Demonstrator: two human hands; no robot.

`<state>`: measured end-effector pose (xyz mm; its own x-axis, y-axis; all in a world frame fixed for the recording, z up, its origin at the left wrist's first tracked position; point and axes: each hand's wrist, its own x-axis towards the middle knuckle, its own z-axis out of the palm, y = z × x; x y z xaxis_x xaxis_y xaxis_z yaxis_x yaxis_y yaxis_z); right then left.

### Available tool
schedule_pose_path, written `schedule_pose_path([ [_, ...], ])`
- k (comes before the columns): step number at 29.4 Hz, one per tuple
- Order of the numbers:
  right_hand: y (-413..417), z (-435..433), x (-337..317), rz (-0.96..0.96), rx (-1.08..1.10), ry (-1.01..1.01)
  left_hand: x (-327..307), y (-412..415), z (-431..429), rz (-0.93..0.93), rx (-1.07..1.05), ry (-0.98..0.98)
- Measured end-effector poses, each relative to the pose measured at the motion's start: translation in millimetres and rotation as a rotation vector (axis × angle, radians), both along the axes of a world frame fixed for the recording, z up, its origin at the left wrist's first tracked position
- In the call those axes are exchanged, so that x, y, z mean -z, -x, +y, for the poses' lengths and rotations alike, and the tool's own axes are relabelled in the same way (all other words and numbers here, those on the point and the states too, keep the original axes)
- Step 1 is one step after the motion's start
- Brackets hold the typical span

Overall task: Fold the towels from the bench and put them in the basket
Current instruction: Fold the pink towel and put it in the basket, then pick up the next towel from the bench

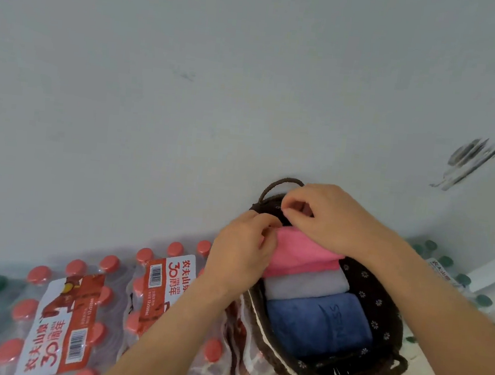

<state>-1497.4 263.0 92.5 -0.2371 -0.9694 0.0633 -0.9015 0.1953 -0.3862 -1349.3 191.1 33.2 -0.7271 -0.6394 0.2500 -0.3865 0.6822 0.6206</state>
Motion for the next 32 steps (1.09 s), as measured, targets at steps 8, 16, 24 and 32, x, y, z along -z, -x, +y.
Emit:
schedule_pose_path([
  [8, -140.6, -77.6, -13.5, -0.165, -0.437, -0.275, -18.8, -189.6, -11.5, 0.063, -0.317, -0.115],
  [16, -337.8, -124.4, 43.0, -0.205, -0.659, -0.327, 29.9, -370.2, 5.6, 0.019, -0.73, -0.202],
  [24, -564.1, -120.2, 101.7, -0.265, -0.91, -0.508, 56.5, -580.2, 63.6, -0.053, -1.13, -0.328],
  [32, -754.1, -107.2, 128.3, -0.569, -1.032, -0.67, 69.9, -738.4, 117.6, -0.083, -1.567, -0.372],
])
